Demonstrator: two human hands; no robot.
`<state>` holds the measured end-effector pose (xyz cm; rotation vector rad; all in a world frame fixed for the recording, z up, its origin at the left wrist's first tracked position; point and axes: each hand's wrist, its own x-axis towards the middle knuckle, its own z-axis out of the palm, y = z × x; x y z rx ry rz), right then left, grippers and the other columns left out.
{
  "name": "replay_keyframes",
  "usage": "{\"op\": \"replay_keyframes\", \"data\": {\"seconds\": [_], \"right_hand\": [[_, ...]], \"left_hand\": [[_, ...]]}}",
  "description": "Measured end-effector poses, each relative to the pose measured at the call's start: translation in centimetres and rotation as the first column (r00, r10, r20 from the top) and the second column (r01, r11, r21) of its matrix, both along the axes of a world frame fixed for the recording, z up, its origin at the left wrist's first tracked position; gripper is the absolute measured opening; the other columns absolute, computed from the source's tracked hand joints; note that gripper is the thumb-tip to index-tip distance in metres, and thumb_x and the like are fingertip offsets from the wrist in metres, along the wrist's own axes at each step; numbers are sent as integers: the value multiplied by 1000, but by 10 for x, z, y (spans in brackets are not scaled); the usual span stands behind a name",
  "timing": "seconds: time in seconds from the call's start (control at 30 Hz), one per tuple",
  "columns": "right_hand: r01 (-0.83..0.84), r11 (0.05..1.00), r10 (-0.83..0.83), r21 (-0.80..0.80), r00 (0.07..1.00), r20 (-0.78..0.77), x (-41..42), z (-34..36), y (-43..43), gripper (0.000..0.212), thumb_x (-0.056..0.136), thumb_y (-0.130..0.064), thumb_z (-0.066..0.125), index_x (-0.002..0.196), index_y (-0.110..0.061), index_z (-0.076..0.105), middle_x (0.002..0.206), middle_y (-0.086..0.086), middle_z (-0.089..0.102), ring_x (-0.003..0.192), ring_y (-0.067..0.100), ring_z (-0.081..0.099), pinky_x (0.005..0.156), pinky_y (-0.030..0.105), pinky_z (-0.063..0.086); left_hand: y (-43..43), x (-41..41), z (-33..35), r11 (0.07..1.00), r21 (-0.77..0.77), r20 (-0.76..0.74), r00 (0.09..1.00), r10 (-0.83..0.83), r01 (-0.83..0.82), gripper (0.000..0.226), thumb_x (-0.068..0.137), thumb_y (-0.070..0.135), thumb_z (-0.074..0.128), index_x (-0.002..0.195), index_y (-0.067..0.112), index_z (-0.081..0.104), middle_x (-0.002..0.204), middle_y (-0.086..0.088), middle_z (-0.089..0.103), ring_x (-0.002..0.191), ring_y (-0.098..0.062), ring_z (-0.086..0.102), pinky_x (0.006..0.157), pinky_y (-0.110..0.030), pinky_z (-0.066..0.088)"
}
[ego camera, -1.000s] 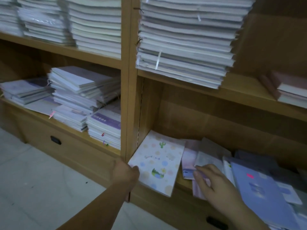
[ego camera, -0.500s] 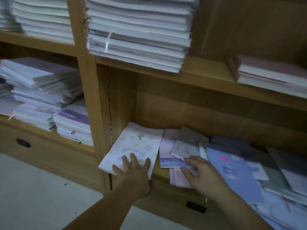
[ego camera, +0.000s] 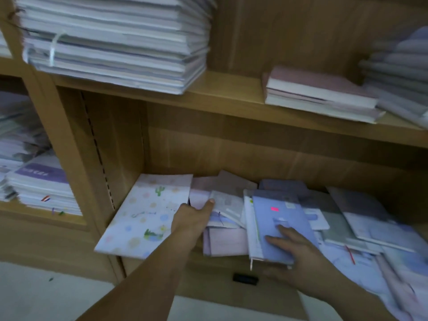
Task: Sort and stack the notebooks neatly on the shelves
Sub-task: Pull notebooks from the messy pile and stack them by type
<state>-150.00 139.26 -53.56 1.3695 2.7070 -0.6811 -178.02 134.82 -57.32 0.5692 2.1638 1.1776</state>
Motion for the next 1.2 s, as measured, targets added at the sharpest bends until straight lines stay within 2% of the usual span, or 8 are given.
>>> {"op": "replay_keyframes", "data": {"seconds": [0.17,0.3,0.43,0.53,0.63,0.77,0.9,1.2], "right_hand": [[22,990,-44,140,987,157,3,-13,1,114,47,-107,33,150,-62,8,167,-12,-13,156,26,-10,125,50,11],[77,986,-103,149,978,179,-3,-9,9,83,81,-82,53,148,-66,7,166,-18,-9,156,26,-8,123,57,11],[124,992,-127,-34,982,-139,7,-7,18,69,68,-88,56,130,-81,26,166,-23,6,156,15,0,123,48,22],[118,992,-110,46,983,-144,3,-7,12,59,73,-84,58,125,-80,30,165,-23,13,155,12,6,122,43,27],[102,990,-93,95,992,-89,-6,-6,5,58,77,-81,57,127,-77,29,166,-23,9,155,13,2,122,41,26],[291,956,-291,-47,907,-306,-4,-8,9,87,55,-88,66,135,-54,53,165,-10,9,154,19,7,123,46,23],[530,839,-544,-127,805,-236,1,-11,17,90,81,-74,61,153,-24,37,149,11,25,139,35,38,114,44,38],[352,923,-384,-155,868,-314,-38,-17,3,81,80,-64,73,149,-33,44,142,0,29,135,24,46,112,36,39]], "left_hand": [[20,13,2,955,276,302,953,23,-111,63,65,44,84,112,10,59,106,-12,70,88,-29,72,61,-48,64],[20,27,11,923,381,177,984,-25,-45,29,77,32,73,98,18,60,93,-7,71,83,-24,72,75,-51,63],[0,34,22,932,343,22,991,-131,116,21,82,38,65,96,23,58,89,-6,67,80,-22,67,72,-36,57],[-23,42,15,940,278,-11,980,-201,196,22,88,33,62,108,27,57,102,0,69,90,-17,68,77,-34,59],[-40,48,10,959,198,157,959,-235,203,29,93,31,59,121,26,52,116,-1,65,96,-22,70,72,-42,65],[-48,48,15,969,88,172,955,-242,230,33,98,27,57,129,16,52,121,-2,61,98,-23,65,57,-30,60],[-50,59,16,974,99,290,930,-225,205,37,87,28,64,121,19,55,113,0,64,98,-25,65,64,-34,61],[-50,65,12,985,59,461,871,-169,160,45,89,42,64,124,15,58,108,-12,72,94,-31,72,82,-52,63]]}}
